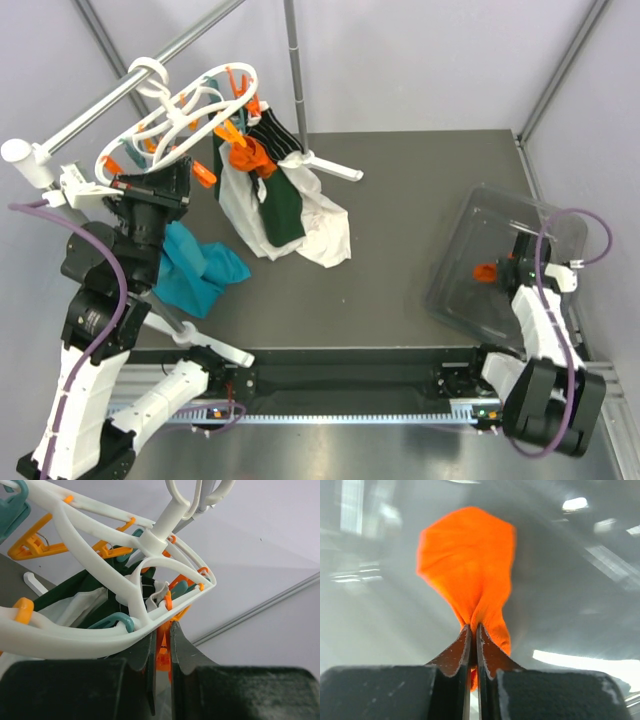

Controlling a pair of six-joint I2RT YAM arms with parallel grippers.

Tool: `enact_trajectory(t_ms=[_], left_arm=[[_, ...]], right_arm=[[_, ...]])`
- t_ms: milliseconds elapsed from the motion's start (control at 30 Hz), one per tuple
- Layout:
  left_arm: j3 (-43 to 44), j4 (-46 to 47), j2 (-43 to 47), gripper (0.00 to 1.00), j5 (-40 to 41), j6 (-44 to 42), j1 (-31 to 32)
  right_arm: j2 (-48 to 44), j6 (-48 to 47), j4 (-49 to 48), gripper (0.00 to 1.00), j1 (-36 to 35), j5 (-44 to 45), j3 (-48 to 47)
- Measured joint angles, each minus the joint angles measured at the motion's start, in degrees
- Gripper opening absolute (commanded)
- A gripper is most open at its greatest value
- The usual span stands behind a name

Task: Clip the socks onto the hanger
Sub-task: Pick up the sock from the bin.

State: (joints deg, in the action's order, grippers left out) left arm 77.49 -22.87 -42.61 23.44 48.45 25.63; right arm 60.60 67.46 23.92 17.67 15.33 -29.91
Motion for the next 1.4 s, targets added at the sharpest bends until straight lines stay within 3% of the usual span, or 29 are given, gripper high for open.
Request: enact_trajectory(t_ms=[100, 133, 200, 367, 400, 533, 733, 933, 1133, 1400], left_arm=[[-0.1, 0.0, 0.1, 0.00, 0.0, 0.0, 0.0], [-0.2, 0.0, 0.3, 0.00, 0.0, 0.0, 0.0], [-0.9, 0.4, 0.9, 0.00, 0.0, 0.0, 0.0], [-2.5, 1.4, 2.2, 0.00, -0.1, 0.0, 0.0], [-2.7, 1.5, 2.4, 0.00, -0.1, 0.0, 0.0], [-3.1, 1.3, 3.4, 0.00, -0.3, -0.4, 0.0], [-3.6, 1.2, 4.5, 0.00, -1.0, -0.8, 0.1], [-5.0, 3.4, 4.5, 0.00, -1.5, -0.7, 0.1], [-5.1, 3.6, 4.5, 0.00, -1.6, -0.6, 0.1], [-5.1, 4.0, 4.0, 0.00, -1.7, -0.3, 0.1]], right_arm=[[-6.8, 10.2, 0.5, 0.13, -2.7, 0.7, 0.0], [-7.5, 12.8, 0.5, 0.27, -3.3, 0.7, -0.3], [-6.6, 16.7, 0.5, 0.43, -3.8, -0.1, -1.2], [1.8, 14.1, 1.3, 0.64, -3.7, -4.4, -4.1], [2.1, 11.7, 1.3, 0.71, -3.7, -4.9, -4.3], [0.7, -4.0, -0.9, 0.82, -3.7, -5.9, -5.5], [0.0, -40.9, -3.4, 1.00, -6.5, -6.6, -11.0], [0.5, -65.5, -5.6, 1.00, -14.7, -4.3, -11.0], [0.2, -80.6, -10.8, 0.99, -14.9, -2.4, -4.8], [6.5, -91.1, -12.3, 0.76, -14.9, -6.1, -4.2]])
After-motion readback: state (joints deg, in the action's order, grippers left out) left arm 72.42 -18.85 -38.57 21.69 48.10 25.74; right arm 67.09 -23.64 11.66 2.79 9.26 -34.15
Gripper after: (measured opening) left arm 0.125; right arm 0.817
